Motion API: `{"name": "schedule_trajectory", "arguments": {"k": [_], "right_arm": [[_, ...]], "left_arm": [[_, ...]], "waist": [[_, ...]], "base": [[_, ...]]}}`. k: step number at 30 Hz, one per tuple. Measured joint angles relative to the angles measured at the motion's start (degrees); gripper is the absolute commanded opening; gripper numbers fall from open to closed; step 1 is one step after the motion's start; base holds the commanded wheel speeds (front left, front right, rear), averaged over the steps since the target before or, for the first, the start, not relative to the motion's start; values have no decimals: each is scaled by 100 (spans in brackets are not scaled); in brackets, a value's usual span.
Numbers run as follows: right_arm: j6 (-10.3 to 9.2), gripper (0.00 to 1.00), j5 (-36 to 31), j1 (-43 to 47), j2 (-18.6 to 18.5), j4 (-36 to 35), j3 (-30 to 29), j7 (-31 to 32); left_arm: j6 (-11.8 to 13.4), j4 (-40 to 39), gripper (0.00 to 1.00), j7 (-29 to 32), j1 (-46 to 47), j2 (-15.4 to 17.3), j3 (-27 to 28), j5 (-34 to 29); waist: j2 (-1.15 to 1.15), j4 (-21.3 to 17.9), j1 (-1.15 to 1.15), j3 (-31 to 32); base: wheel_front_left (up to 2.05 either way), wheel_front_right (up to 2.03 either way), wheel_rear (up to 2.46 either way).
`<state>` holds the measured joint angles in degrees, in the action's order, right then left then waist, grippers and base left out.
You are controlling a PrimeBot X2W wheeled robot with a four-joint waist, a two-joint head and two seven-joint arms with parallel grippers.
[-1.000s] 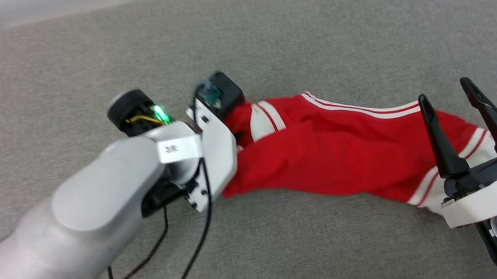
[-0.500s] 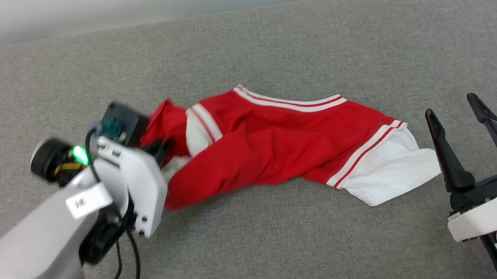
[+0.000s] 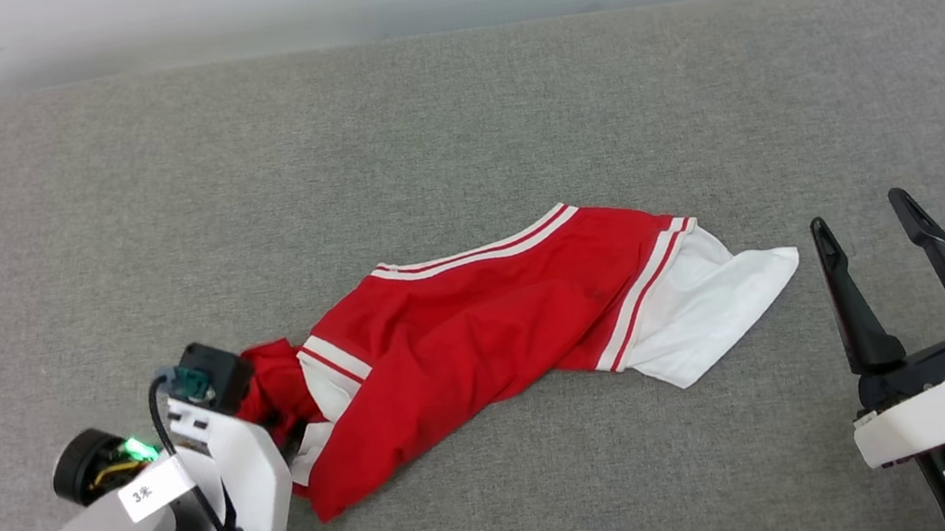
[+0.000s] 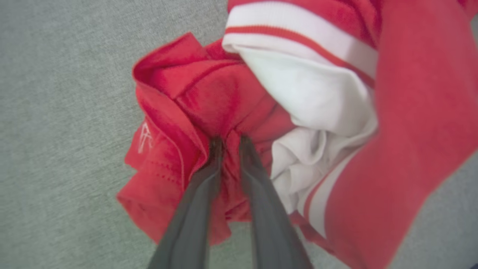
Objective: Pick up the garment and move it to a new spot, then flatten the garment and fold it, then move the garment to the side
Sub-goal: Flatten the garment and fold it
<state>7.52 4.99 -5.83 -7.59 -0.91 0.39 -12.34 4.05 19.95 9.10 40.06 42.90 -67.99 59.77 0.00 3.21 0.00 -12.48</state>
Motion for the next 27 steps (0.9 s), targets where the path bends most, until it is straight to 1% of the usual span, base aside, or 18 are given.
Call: {"name": "schedule_trajectory", "arguments": {"k": [3,7,12,14,15,16,18,20,23,27], "right_arm": [[0,100,0,1,-5,-15,-5,27],[0,100,2,21,-7,-34,-7,30],[1,100,9,23,-1,-76,7,27],[1,100,10,8,1,-92,19,21],[1,100,10,-6,1,-100,19,20],[0,100,10,-24,1,-107,19,19],[1,100,10,-80,1,-120,34,1],[1,100,9,-158,-1,-136,47,-16],[0,100,9,-264,0,-151,84,-31],[1,100,8,-385,4,-156,104,-76]], "left_arm": [[0,5,100,-142,217,-11,80,-114],[24,-226,100,-152,688,127,193,-357],[-13,-677,100,149,1367,337,387,-456],[-114,-801,100,396,1627,341,444,-391],[-219,-858,100,571,1716,310,485,-232],[-316,-881,100,762,1798,256,512,-41],[-461,-848,100,1144,1999,146,482,68],[-588,-692,100,1574,2221,82,391,156],[-759,-391,100,2100,2380,-103,272,341],[-916,46,100,2679,2549,-331,9,400]], "waist": [[0,37,0,44],[0,56,0,103],[0,9,0,34],[0,-29,0,-35],[0,-50,0,-75],[0,-72,0,-120],[0,-118,0,-213],[0,-173,0,-312],[0,-274,0,-456],[0,-416,1,-654]], "base": [[0,0,0],[0,0,0],[0,0,0],[0,0,0],[0,0,0],[0,0,0],[0,0,0],[0,0,0],[0,0,0],[0,0,0]]}}
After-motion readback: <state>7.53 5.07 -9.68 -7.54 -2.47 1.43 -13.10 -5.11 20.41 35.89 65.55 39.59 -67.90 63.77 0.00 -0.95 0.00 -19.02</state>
